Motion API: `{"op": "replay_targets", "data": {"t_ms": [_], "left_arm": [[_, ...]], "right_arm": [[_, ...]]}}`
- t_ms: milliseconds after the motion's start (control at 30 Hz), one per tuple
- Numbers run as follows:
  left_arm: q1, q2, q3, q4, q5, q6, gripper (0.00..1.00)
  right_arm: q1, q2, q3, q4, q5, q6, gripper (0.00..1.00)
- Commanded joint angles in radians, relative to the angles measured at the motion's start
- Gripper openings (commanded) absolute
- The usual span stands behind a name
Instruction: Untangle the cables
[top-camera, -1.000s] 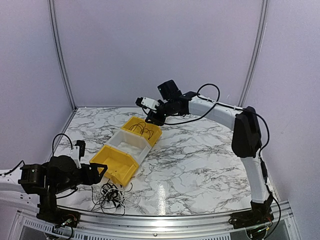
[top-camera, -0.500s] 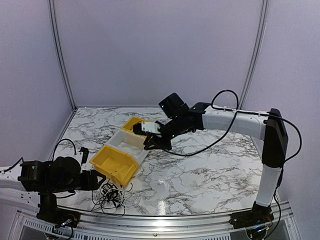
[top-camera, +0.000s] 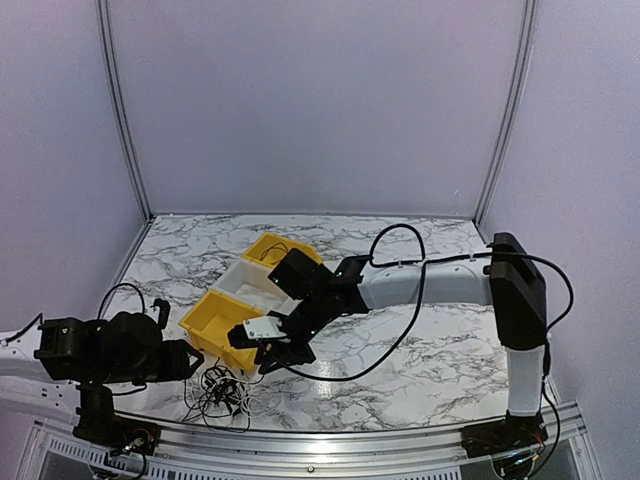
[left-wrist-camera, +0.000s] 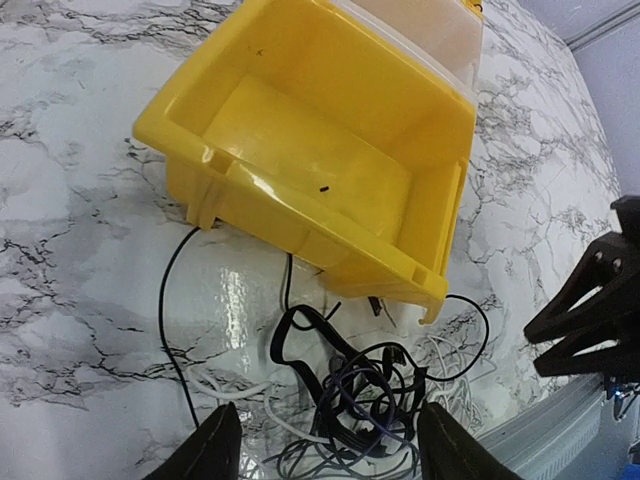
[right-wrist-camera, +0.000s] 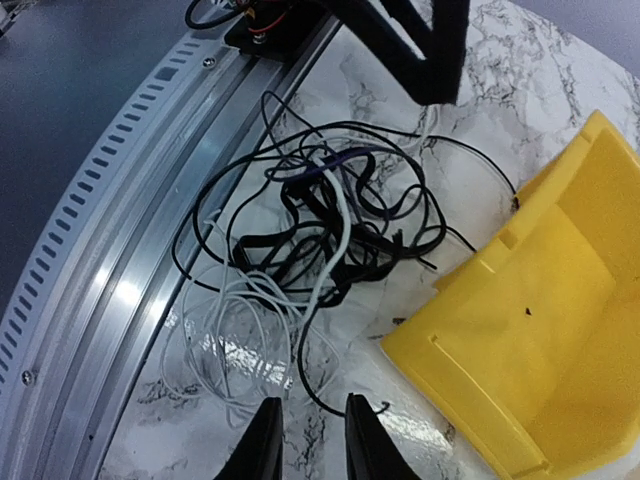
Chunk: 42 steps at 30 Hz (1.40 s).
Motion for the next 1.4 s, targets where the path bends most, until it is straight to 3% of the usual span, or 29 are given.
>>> {"op": "replay_targets", "data": {"t_ms": [0,267,467,667,1033,1367], "left_arm": [[0.044,-0.083,0.001,-0.110,0.003,-0.002,0.63],[0.069,-0.120,0.002,-0.125,0.037,0.069,0.63],[0.069,-0.044,0.025,-0.118,0.054,0.107,0.63],[0.069,-0.083,0.011,-0.116,0.033,0.088,0.63],[0.069,-0.136,0.005,-0.068,-0.004,0.112,0.65],[0.067,-0.096,-0.026,0.246,0.215,0.367,0.70]], "right_arm": [[0.055,0.076,0.105,0.057,-0.013,0.052,0.25],[0.100,0.185,0.193,0.054,0.033,0.072,0.36],[0.109,0.203,0.197,0.115,0.110,0.178,0.34],[0.109,0.189,0.177,0.152,0.190,0.242,0.32],[0.109,0.158,0.169,0.138,0.187,0.247,0.01],[0.108,-0.036,0.156,0.096,0.135,0.289,0.00]]}}
